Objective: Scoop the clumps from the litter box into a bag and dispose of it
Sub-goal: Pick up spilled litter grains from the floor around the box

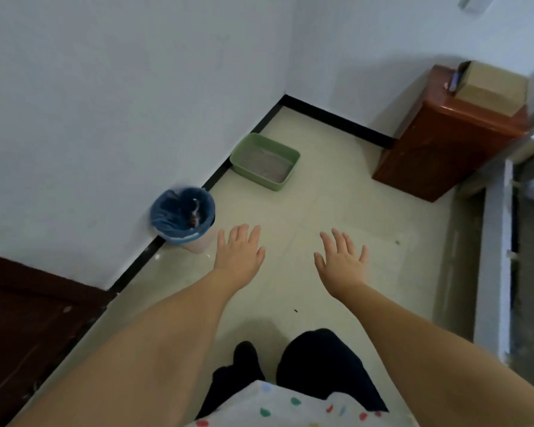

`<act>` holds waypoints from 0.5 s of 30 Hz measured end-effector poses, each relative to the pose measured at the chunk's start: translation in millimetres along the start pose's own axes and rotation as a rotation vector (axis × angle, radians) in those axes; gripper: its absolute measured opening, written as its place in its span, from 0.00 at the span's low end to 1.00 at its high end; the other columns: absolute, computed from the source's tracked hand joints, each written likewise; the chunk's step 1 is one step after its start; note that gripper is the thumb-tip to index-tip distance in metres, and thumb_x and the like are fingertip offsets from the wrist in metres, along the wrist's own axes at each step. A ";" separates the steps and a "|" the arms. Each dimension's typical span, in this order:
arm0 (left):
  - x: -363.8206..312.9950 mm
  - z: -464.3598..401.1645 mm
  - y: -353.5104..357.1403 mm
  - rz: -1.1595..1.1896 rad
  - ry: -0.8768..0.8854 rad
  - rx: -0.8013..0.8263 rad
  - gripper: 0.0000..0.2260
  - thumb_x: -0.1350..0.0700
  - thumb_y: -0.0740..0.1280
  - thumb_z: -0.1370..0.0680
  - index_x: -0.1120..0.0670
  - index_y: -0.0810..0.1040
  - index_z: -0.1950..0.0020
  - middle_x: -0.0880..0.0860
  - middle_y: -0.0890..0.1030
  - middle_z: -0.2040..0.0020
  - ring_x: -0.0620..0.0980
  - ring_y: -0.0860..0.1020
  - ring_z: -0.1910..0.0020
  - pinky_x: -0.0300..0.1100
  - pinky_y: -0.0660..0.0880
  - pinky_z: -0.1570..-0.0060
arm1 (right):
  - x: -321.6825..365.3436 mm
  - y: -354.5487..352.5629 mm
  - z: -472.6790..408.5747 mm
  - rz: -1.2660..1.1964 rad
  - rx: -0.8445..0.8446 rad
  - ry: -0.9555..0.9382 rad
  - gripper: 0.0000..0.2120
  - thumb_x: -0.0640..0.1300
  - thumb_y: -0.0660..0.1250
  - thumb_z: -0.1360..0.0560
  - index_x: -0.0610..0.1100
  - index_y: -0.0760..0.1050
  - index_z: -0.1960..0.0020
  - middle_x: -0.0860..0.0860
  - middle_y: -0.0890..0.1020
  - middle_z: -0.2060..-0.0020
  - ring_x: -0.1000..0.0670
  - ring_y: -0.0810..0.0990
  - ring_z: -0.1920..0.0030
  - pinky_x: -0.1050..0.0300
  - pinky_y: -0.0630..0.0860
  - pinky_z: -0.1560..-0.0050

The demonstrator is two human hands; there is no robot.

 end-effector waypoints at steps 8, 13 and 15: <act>9.3 -136.0 3.0 0.003 -0.026 0.093 0.23 0.48 0.51 0.19 0.52 0.56 0.25 0.54 0.64 0.29 0.54 0.62 0.30 0.57 0.53 0.29 | -14.9 -26.7 -140.1 0.037 0.064 -0.045 0.25 0.53 0.44 0.18 0.52 0.44 0.23 0.52 0.47 0.23 0.49 0.44 0.23 0.39 0.44 0.25; -2.5 -228.3 6.8 0.056 -0.118 0.131 0.22 0.49 0.51 0.20 0.53 0.58 0.27 0.55 0.68 0.33 0.55 0.67 0.34 0.54 0.60 0.33 | -44.6 -47.7 -240.1 0.073 0.125 -0.105 0.25 0.52 0.46 0.19 0.52 0.45 0.23 0.52 0.48 0.23 0.49 0.45 0.23 0.40 0.45 0.25; -12.2 -263.5 11.1 0.081 -0.149 0.138 0.22 0.48 0.51 0.19 0.54 0.59 0.27 0.56 0.69 0.33 0.55 0.68 0.36 0.52 0.63 0.36 | -59.5 -56.1 -284.3 0.131 0.156 -0.132 0.25 0.52 0.46 0.18 0.52 0.46 0.23 0.51 0.49 0.23 0.49 0.45 0.23 0.39 0.45 0.25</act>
Point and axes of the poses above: each hand's wrist, its own z-axis away from the middle knuckle, its own y-axis out of the palm, x = y × z, the point moved 2 cm from there along -z, towards the middle knuckle
